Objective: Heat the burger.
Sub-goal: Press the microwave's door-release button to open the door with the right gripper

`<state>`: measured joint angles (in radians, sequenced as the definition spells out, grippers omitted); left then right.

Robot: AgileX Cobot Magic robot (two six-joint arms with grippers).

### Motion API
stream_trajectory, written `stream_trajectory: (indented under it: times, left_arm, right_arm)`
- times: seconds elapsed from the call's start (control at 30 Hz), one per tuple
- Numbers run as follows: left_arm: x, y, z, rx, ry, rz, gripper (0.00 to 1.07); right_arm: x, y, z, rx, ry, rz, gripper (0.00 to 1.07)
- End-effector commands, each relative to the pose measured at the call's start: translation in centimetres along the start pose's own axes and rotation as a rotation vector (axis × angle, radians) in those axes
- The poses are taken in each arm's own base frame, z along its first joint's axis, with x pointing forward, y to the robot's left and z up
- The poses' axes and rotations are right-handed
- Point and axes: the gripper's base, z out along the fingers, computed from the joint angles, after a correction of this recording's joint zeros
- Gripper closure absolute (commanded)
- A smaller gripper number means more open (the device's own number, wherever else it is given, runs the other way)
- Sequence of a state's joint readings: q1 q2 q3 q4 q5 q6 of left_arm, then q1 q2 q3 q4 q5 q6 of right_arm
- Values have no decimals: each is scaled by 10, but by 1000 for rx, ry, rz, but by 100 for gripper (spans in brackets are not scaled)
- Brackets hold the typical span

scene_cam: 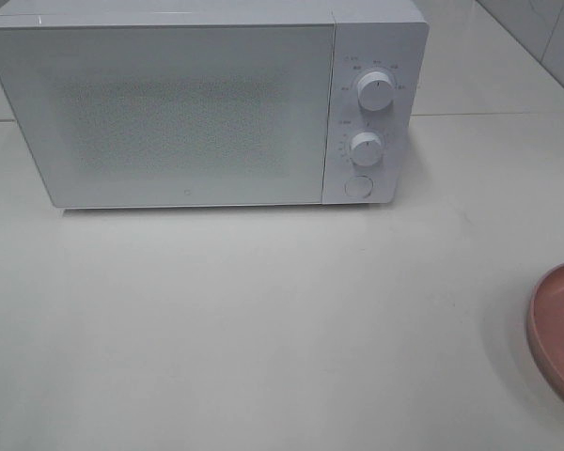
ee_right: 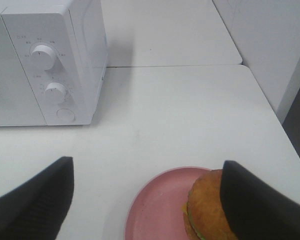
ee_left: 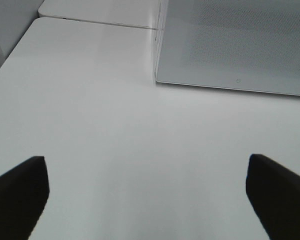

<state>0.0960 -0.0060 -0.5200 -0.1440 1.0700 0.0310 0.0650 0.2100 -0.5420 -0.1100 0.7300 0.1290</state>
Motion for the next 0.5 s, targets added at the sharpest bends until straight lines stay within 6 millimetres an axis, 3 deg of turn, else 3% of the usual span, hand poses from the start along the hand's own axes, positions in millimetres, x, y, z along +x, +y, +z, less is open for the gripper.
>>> stream_trajectory:
  times: [0.03,0.5]
  left_arm:
    - [2,-1,-1,1,-14,-6,7]
    - [2,-1,-1,1,-14,-6,7]
  right_arm:
    - [-8,1,5,0,-27,-16,31]
    - [-30,7,45,-22,-39,-17,31]
